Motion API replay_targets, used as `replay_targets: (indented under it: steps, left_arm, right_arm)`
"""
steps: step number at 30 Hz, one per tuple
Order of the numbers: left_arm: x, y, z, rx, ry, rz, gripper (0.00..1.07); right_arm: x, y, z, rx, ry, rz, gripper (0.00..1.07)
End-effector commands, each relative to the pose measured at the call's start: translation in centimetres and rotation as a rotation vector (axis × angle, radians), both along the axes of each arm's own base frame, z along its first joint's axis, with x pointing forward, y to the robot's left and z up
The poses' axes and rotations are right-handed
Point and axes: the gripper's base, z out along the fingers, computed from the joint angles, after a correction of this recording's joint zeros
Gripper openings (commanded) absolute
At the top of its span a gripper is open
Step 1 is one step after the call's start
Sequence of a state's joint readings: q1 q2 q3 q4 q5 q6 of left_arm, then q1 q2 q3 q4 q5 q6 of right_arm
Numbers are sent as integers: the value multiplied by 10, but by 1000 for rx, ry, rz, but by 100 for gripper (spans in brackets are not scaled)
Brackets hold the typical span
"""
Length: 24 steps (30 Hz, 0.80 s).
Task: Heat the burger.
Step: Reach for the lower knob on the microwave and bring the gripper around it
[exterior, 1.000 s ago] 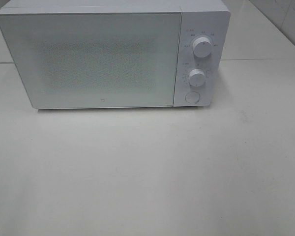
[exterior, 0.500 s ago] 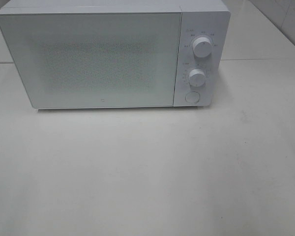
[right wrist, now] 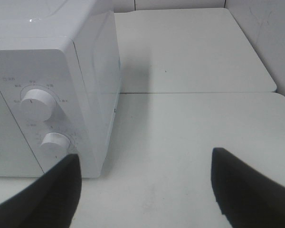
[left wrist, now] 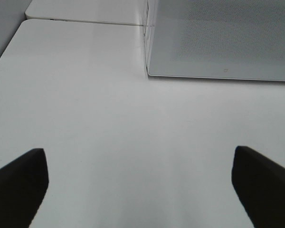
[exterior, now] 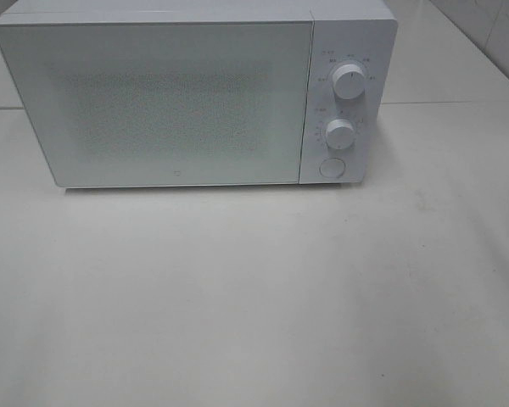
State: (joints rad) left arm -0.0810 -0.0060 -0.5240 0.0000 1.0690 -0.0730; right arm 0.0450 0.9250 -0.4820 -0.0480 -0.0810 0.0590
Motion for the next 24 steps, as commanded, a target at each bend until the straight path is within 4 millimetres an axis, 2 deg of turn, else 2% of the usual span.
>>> replay_targets:
  steps: [1, 6, 7, 15, 19, 22, 24]
  left_arm:
    - [-4, 0, 0, -3, -21, 5, 98]
    - [-4, 0, 0, -3, -21, 5, 98]
    - [-4, 0, 0, -3, -21, 5, 98]
    - [-4, 0, 0, -3, -21, 5, 98]
    - [-4, 0, 0, -3, -21, 5, 98]
    - [-4, 0, 0, -3, -21, 5, 98]
    - [-4, 0, 0, -3, -21, 5, 98]
  right_arm:
    - [13, 0, -5, 11, -53, -2, 75]
    - [24, 2, -23, 12, -136, 13, 75]
    - [28, 2, -31, -4, -151, 20, 75]
    - [34, -1, -59, -9, -184, -51, 75]
    - [39, 14, -77, -111, -147, -26, 75]
    - [41, 22, -84, -135, -129, -15, 75]
    - [42, 34, -93, -140, -120, -17, 75]
